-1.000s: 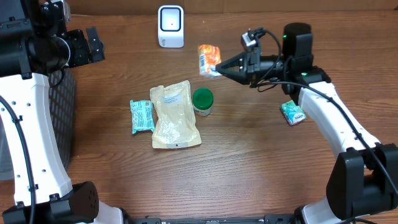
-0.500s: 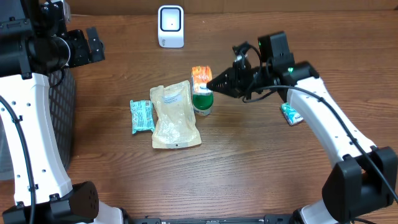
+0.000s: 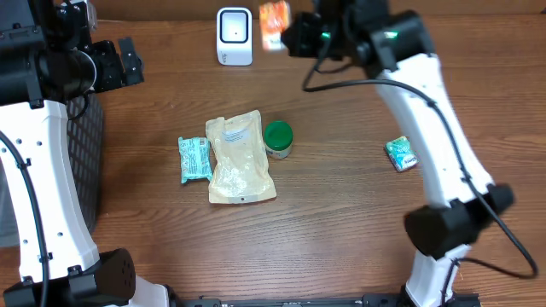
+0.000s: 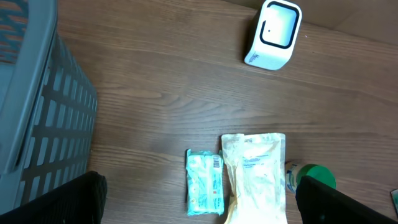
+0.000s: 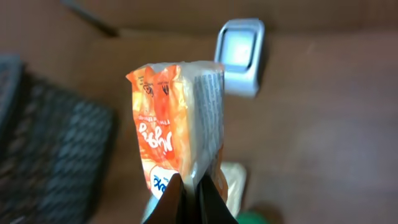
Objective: Scan the item barcode
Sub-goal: 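Carry the orange pack with the right gripper to the white scanner, then hold the orange pack in front of the scanner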
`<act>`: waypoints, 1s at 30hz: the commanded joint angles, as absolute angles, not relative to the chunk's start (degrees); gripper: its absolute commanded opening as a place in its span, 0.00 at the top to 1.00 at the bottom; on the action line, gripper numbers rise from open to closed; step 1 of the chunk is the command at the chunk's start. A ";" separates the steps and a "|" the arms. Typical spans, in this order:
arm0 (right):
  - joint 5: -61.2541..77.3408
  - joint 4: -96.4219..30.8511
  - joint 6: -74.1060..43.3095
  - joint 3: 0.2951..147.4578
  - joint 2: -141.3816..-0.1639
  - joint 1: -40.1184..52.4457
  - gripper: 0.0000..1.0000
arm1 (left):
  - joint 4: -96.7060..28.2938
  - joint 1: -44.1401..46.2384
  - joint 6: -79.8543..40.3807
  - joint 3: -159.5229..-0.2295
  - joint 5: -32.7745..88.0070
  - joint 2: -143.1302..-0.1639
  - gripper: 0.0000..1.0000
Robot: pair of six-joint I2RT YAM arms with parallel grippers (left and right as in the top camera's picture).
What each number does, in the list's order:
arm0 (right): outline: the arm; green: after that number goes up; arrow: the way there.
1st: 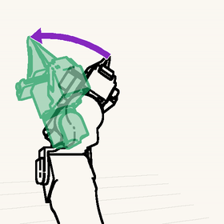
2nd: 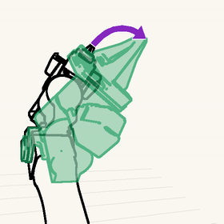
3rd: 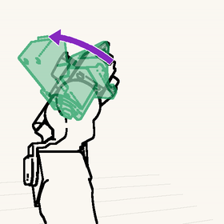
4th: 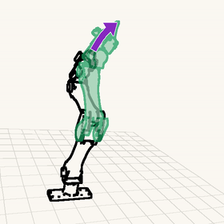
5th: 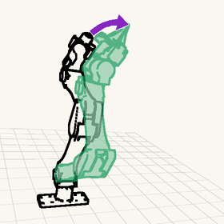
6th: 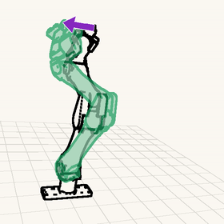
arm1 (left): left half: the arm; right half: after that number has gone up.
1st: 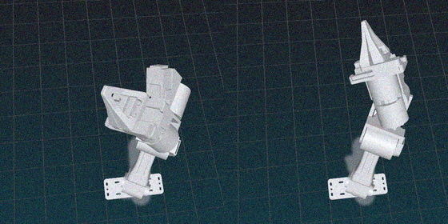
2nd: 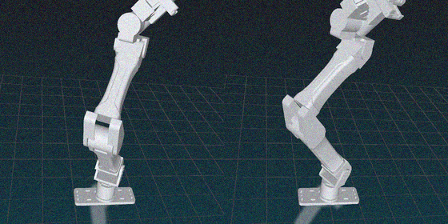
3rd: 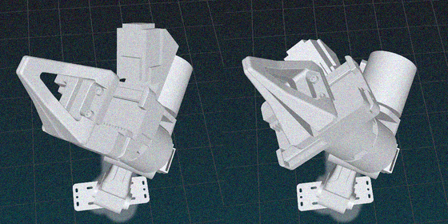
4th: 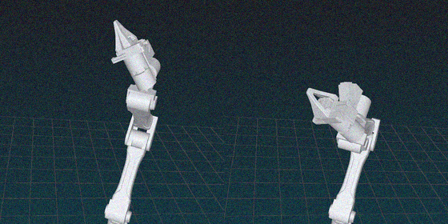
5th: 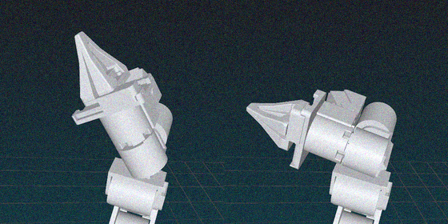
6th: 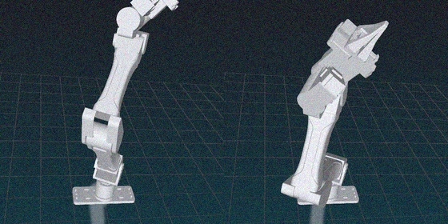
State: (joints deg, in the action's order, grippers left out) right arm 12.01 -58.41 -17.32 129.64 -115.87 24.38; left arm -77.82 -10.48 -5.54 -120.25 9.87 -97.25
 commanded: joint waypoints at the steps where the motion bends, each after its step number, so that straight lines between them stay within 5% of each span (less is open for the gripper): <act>1: -8.01 -53.98 -11.86 130.82 -120.75 27.24 0.96 | -77.76 -10.09 -4.25 -120.09 9.93 -97.21 0.00; 6: -19.22 -40.03 0.05 130.78 -127.55 30.00 0.96 | -77.76 -10.09 -4.25 -120.09 9.93 -97.21 0.00; 18: -21.19 -12.16 28.27 130.50 -142.41 32.60 0.96 | -77.76 -10.09 -4.25 -120.09 9.93 -97.21 0.01; 30: -22.46 -6.52 36.53 130.50 -149.23 34.13 0.96 | -77.76 -10.09 -4.25 -120.09 9.93 -97.21 0.01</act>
State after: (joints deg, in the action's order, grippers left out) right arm -21.47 -7.35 34.44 129.73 -149.42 33.82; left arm -77.82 -10.48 -5.54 -120.25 9.85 -97.25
